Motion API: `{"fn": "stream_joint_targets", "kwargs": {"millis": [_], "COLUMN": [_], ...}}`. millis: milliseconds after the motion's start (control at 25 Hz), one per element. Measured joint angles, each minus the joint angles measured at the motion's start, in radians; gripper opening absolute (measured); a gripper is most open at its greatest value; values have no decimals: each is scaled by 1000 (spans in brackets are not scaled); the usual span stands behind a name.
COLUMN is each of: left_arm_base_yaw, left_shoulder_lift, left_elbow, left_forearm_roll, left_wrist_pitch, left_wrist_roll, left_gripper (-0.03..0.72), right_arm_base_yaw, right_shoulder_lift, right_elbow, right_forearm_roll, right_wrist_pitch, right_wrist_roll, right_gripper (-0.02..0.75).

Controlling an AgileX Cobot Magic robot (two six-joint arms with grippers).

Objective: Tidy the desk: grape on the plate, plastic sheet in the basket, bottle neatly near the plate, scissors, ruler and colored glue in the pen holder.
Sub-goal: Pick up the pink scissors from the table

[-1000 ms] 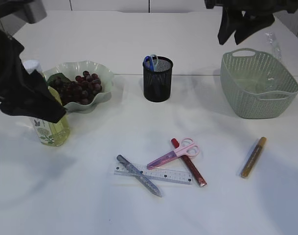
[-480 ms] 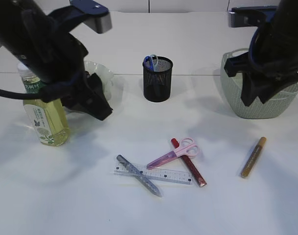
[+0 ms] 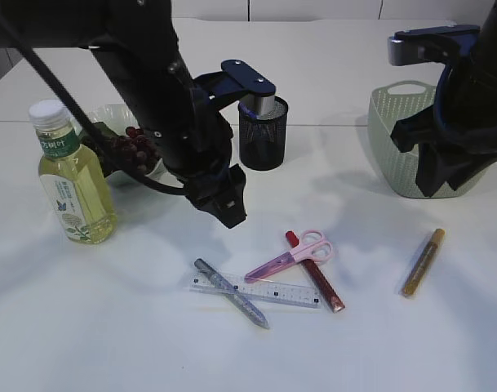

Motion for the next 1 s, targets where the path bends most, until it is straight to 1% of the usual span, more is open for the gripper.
{"fn": "stream_joint_targets", "kwargs": {"millis": [200, 360, 760, 880, 1000], "left_arm_base_yaw": [-20, -41, -52, -52, -52], "left_shoulder_lift": [90, 151, 224, 255, 283], "left_elbow": [-92, -134, -163, -199, -238], "left_forearm_roll": [0, 0, 0, -6, -16], "left_wrist_pitch": [7, 20, -1, 1, 5], "left_wrist_roll": [0, 0, 0, 0, 0], "left_gripper": [447, 447, 447, 447, 447], "right_arm_base_yaw": [0, 0, -4, -38, -114], "right_shoulder_lift": [-1, -1, -1, -1, -1], "right_elbow": [0, 0, 0, 0, 0], "right_forearm_roll": [-10, -22, -2, 0, 24], "right_wrist_pitch": [-2, -6, -6, -8, -8], "right_wrist_roll": [0, 8, -20, -22, -26], "right_gripper": [262, 262, 261, 261, 249]}}
